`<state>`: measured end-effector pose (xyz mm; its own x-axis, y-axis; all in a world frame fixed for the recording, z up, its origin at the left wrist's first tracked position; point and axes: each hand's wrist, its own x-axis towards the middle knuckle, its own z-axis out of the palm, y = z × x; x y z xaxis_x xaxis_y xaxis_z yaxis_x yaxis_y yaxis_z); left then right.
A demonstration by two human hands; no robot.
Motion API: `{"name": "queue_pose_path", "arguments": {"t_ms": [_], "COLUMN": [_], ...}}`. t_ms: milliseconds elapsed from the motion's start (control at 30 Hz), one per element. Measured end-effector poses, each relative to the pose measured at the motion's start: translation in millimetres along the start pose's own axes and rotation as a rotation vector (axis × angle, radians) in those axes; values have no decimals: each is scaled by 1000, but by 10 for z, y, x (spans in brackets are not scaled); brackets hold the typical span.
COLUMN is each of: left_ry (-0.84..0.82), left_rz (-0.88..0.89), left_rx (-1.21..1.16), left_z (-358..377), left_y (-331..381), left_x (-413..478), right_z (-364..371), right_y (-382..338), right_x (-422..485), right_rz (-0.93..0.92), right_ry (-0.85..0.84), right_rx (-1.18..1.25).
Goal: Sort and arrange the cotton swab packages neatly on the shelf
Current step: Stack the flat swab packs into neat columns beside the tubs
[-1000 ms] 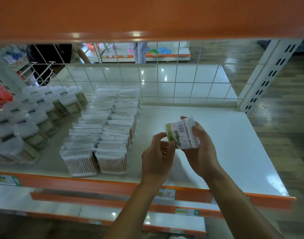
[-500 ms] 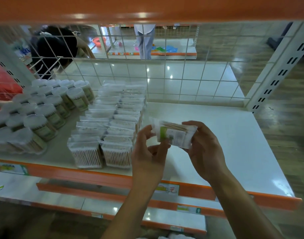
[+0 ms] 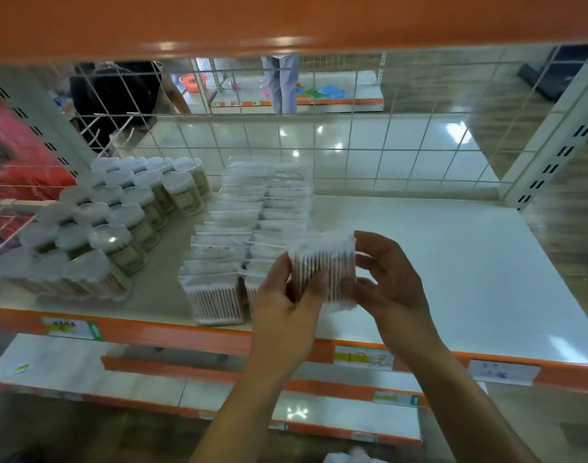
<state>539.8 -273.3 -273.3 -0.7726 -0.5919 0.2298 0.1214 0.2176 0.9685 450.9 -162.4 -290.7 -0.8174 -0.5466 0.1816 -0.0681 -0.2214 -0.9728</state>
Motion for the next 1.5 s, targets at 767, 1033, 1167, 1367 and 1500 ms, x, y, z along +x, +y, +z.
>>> {"name": "queue_pose_path", "arguments": {"t_ms": [767,1033,1167,1367,1500], "left_ry": [211,-117,-269,-400,-430], "left_rz": [415,42,-12,102,108], "left_rx": [833,816,726,639,630], "left_z": [-1008,-1467,-1555,-1597,-1608], "left_y": [-511,-689,-756,-777,-781], "left_x": [-75,95,176,285,359], "right_z": [688,883,969,1003,998], "right_y": [411,490,509,543,551], "right_x": [-293,-329,-315,-266,-218], "right_rz": [-22,-47,-45,-19,-27], "right_ry": [69,19,39,-9,-8], "right_rx": [-771,-920,-945,-987,-988]}}
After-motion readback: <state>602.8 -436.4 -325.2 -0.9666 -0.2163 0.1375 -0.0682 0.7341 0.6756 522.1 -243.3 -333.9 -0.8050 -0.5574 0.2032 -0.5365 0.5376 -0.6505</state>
